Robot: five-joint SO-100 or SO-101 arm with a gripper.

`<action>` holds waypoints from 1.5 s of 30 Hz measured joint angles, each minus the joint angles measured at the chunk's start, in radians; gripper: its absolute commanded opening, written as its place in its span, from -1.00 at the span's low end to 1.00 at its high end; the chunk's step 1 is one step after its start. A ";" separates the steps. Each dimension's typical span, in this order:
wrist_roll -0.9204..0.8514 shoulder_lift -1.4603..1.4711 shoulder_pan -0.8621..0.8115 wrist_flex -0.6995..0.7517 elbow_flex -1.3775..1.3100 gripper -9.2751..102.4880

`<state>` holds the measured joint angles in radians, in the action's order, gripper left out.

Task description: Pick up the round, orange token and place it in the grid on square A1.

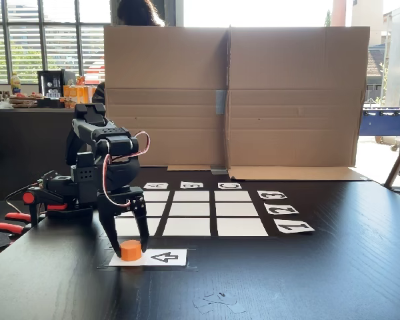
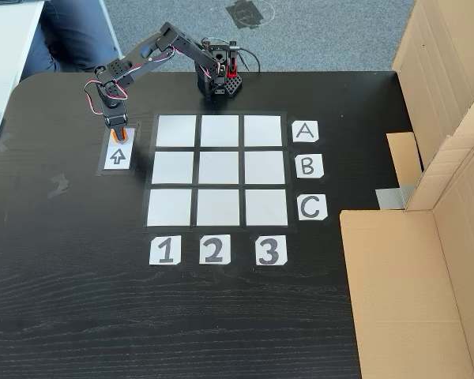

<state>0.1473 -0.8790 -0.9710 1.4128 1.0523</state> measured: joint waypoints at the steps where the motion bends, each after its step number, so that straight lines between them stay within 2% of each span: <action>1: 0.000 0.000 0.000 0.000 0.000 -0.65; 10: 0.000 -0.023 0.000 -0.003 0.000 -0.79; 23: -0.003 -0.364 -0.072 0.011 0.055 -0.82; 31: -0.031 -0.638 -0.098 0.002 0.264 -0.82; 45: -0.094 -1.180 -0.035 0.012 0.844 -0.82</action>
<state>0.0537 -2.0586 -1.0063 1.4251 1.8960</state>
